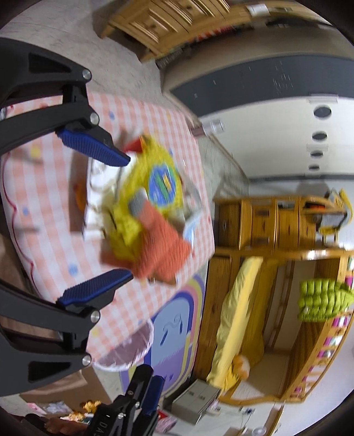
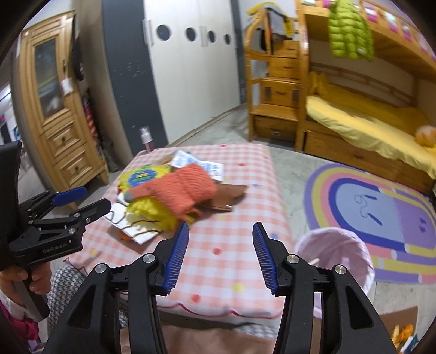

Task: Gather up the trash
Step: 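Move both open tools back over the trash pile, then grasp the orange knitted glove with the right tool and lift it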

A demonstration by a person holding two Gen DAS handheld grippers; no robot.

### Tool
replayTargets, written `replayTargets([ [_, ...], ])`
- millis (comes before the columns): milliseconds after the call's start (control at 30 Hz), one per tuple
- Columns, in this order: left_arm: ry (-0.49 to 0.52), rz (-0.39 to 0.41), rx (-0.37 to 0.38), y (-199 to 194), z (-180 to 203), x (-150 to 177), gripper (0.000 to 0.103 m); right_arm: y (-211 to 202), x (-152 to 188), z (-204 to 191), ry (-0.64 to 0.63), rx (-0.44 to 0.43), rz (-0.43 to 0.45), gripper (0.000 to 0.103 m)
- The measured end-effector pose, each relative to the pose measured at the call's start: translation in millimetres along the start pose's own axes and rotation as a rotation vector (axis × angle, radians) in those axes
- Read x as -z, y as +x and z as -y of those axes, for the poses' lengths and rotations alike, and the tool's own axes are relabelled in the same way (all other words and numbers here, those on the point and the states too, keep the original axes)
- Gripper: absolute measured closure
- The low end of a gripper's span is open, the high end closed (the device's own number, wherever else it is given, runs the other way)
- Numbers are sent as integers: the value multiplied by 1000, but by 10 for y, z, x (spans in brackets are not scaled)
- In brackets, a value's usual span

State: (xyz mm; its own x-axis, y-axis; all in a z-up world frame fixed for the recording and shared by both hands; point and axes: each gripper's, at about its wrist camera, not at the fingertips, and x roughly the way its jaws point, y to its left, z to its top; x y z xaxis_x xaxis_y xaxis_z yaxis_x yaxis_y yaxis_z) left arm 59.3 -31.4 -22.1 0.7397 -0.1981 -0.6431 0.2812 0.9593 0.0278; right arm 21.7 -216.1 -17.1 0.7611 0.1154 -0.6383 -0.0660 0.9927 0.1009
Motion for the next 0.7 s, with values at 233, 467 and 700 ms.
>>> replayTargets([
  [233,-71,-50,-87,137,-476,182,17,464,-63,-387,-85,-57,-72,52],
  [467,-110,-117,-129,335,-769,244,17,983,-153,-572,-143,-55,-131,52],
  [700,-128,-122,-143,354,-869,245,17,1286,-197,-670,-194,-24,-159,55],
])
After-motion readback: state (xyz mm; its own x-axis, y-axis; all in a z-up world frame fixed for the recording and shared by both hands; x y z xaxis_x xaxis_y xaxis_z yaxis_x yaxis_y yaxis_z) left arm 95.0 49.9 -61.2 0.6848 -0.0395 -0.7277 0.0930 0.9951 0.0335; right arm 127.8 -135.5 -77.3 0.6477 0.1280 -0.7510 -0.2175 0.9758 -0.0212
